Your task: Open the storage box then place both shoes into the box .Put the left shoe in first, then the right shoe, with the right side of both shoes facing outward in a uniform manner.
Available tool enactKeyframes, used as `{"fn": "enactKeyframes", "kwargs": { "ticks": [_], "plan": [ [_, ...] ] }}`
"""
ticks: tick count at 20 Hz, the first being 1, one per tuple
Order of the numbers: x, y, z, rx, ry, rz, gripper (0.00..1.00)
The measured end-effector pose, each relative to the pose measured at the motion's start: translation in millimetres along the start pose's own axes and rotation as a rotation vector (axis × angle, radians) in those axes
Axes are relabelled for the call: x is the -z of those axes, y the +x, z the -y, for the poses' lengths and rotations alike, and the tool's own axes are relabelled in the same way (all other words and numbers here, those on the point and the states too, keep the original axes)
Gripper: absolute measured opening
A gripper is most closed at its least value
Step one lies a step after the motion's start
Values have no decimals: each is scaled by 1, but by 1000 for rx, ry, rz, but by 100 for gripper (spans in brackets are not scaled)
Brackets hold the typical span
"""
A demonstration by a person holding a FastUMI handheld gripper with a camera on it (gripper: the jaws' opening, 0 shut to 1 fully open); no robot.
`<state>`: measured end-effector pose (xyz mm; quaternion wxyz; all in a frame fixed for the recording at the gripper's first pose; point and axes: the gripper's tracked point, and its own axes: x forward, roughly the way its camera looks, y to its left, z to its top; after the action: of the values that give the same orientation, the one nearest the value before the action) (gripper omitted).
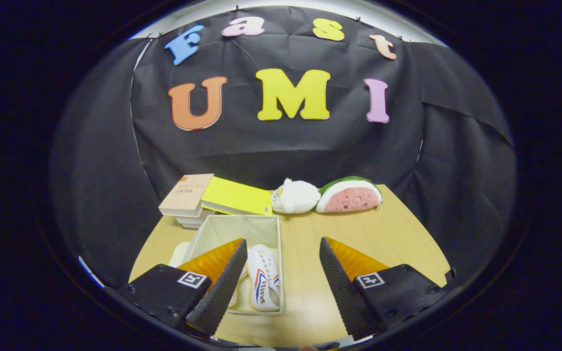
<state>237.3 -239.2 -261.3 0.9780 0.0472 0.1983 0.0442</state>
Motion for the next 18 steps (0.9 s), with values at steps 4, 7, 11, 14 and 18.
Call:
{"fn": "enactKeyframes", "kwargs": {
  "ticks": [4, 7, 11, 14, 18],
  "plan": [
    [-32, -60, 38, -47, -5, 189, 100],
    [-43, -109, 77, -55, -32, 312, 99],
    [-43, -167, 120, -78, -68, 411, 99],
    [-34, -197, 146, -57, -125, 460, 99],
    [-21, -221, 161, -62, -97, 466, 99]
  ]
}}
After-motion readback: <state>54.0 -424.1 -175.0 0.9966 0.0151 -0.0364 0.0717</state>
